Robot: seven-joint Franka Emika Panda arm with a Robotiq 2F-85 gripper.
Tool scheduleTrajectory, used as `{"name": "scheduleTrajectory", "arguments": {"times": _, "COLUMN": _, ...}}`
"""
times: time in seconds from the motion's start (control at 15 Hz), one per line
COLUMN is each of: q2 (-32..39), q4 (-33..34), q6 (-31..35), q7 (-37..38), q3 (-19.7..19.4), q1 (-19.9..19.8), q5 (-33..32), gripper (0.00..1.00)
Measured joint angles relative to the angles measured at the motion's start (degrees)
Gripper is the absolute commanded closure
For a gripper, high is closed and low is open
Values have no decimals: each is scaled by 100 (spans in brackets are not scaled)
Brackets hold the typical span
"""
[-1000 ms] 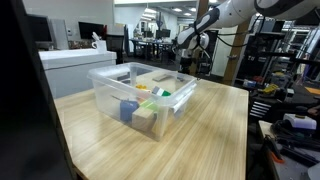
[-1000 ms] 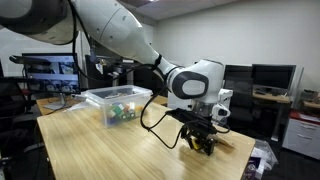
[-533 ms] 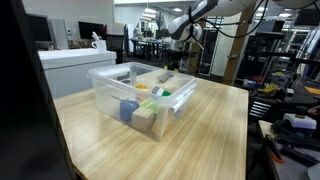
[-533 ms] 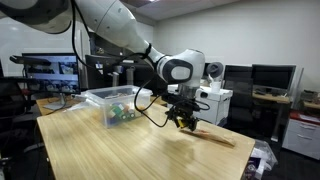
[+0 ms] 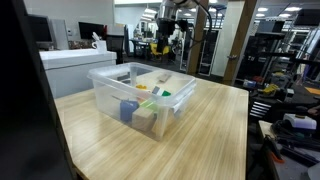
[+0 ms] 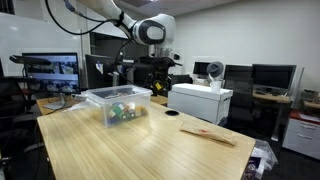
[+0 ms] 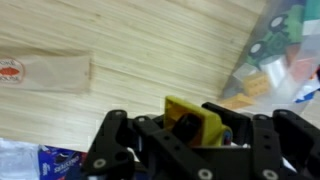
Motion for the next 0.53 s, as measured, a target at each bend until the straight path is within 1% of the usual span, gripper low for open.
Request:
{"name": "scheduleTrajectory", "arguments": {"times": 0.2, "q2": -771, "q4": -712, "q6": -126, "q7": -415, "q3": 78, "q1": 468, "q5": 166, "gripper": 93}}
{"name": "scheduleTrajectory", "arguments": {"times": 0.4, "q2": -1528, "q4": -1583, "q6": -353, "q7": -827, "q3": 115, "q1": 976, "q5": 255, "gripper": 92}}
{"name": "scheduleTrajectory", "arguments": {"times": 0.47, "q2": -1748, "q4": -1855, "q6": -413, "q7": -912, "q3": 114, "q1": 1129, "q5": 256, "gripper": 59}}
{"name": "scheduleTrajectory", "arguments": {"times": 0.53, "q2": -1946, "q4": -2099, "q6": -485, "q7": -987, "q3": 112, "q1": 1272, "q5": 256, "gripper": 57}}
